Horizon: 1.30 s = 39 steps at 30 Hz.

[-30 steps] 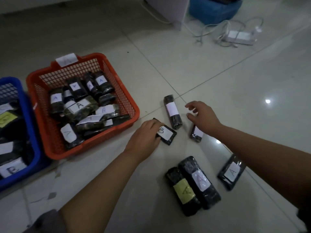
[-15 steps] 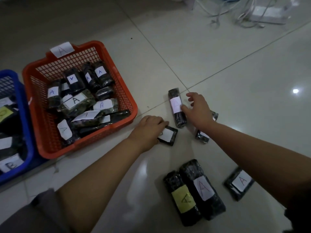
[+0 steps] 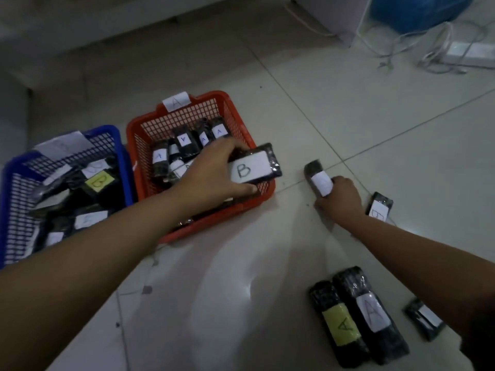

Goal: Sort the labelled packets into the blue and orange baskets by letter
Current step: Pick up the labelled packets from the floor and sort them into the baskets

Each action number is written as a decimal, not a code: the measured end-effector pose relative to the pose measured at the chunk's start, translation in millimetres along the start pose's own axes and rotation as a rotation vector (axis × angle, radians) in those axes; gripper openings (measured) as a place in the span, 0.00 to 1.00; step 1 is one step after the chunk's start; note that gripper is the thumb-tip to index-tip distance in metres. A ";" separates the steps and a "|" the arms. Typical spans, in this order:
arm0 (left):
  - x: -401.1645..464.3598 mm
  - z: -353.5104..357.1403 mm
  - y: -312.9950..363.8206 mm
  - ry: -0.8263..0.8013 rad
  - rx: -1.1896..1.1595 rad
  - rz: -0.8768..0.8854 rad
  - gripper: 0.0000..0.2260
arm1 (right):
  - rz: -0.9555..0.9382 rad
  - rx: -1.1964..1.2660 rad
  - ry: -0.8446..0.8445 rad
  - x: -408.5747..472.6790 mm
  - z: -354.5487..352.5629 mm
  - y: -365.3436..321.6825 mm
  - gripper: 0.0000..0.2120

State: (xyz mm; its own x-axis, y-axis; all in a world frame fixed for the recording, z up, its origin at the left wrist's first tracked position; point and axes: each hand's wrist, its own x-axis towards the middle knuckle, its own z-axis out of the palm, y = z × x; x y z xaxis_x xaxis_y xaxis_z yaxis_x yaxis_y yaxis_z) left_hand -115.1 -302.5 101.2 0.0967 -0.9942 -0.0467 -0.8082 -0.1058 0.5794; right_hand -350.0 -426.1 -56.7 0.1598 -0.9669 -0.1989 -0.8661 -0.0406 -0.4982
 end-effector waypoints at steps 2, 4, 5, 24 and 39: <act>-0.9 -23.9 -16.6 0.091 0.051 -0.007 0.29 | -0.089 0.111 0.066 -7.5 -8.8 -16.9 0.13; -4.2 -45.5 -34.0 0.170 0.123 0.001 0.30 | -0.208 0.199 0.139 -19.1 -22.1 -45.9 0.14; -6.9 -55.7 -42.9 0.197 0.143 -0.004 0.30 | -0.253 0.223 0.176 -23.5 -27.9 -62.3 0.15; -186.0 -135.7 -261.6 0.203 0.106 -0.643 0.32 | -0.659 -0.098 0.135 -116.1 63.1 -340.5 0.20; -167.1 -103.0 -273.7 -0.062 0.271 -0.630 0.31 | -0.712 -0.107 0.018 -131.8 109.0 -359.3 0.26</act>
State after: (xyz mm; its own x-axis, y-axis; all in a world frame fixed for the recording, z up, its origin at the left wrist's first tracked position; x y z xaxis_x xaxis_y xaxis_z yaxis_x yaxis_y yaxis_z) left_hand 149.7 -105.5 34.2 0.5686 -0.7401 -0.3591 -0.7264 -0.6566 0.2030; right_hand -8.2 -256.7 56.5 0.6958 -0.7007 0.1580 -0.5967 -0.6863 -0.4159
